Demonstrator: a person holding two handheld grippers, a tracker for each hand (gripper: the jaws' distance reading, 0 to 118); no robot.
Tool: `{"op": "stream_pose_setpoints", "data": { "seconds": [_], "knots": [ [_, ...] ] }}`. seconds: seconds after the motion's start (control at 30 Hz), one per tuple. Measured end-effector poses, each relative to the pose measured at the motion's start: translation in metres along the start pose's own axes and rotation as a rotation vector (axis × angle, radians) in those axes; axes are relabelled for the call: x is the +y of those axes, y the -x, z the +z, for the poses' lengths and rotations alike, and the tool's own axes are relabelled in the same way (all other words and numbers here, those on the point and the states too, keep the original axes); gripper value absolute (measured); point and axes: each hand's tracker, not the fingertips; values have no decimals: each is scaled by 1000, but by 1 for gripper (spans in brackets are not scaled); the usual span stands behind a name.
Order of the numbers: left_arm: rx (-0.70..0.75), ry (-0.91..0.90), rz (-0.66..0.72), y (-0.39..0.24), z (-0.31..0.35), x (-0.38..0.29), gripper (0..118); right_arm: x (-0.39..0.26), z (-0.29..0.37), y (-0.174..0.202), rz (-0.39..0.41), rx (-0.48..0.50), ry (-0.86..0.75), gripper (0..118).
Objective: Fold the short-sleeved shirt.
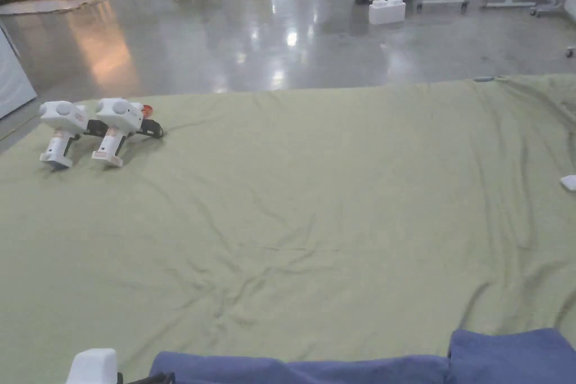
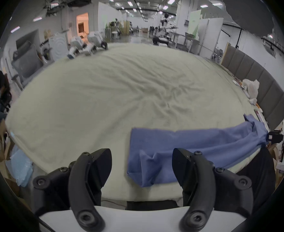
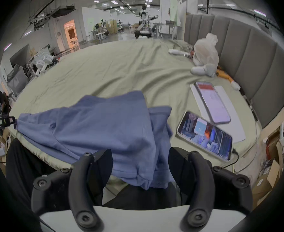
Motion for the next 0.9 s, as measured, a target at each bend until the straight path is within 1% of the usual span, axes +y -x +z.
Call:
{"op": "stream_pose_setpoints", "data": {
  "seconds": [0.07, 0.13, 0.2, 0.27, 0.33, 0.47, 0.5, 0.57, 0.6, 0.63, 0.67, 0.7, 0.73, 0.77, 0.83, 0.87, 0.9],
  "knots": [
    [18, -146, -27, -11, 34, 10, 79, 10, 19, 4, 2, -10, -117, 73],
    [26, -297, -69, -26, 66, 21, 79, 21, 39, 11, -6, 21, -221, 73],
    [-3, -449, -87, -46, 108, 32, 81, 35, 62, 21, -11, 59, -360, 73],
    [-27, -587, -122, -64, 142, 41, 84, 48, 84, 31, 6, 87, -478, 73],
    [-23, -710, -161, -79, 167, 46, 85, 61, 105, 44, 29, 96, -586, 73],
    [10, -831, -186, -106, 202, 56, 85, 77, 131, 63, 28, 122, -707, 72],
    [14, -838, -189, -111, 206, 57, 85, 79, 134, 67, 28, 133, -717, 69],
    [36, -880, -215, -117, 210, 57, 81, 82, 138, 71, 48, 160, -721, 46],
    [27, -881, -223, -119, 211, 57, 74, 82, 139, 73, 54, 158, -733, 37],
    [18, -878, -234, -124, 214, 57, 58, 82, 140, 78, 69, 149, -744, 24],
    [3, -877, -239, -114, 206, 58, 44, 82, 141, 80, 86, 142, -744, 15],
    [-6, -876, -236, -114, 206, 58, 44, 82, 141, 82, 95, 133, -741, 15],
    [-16, -871, -233, -120, 210, 59, 39, 81, 142, 83, 97, 133, -744, 12],
    [-26, -869, -231, -122, 208, 58, 31, 79, 142, 86, 97, 133, -750, 8],
    [-29, -863, -228, -127, 215, 56, 8, 77, 142, 87, 80, 150, -752, 3],
    [-26, -859, -227, -129, 214, 55, 0, 76, 142, 87, 73, 157, -751, 0],
    [-27, -855, -225, -129, 215, 54, 0, 73, 141, 89, 63, 164, -754, 0]
  ]
}}
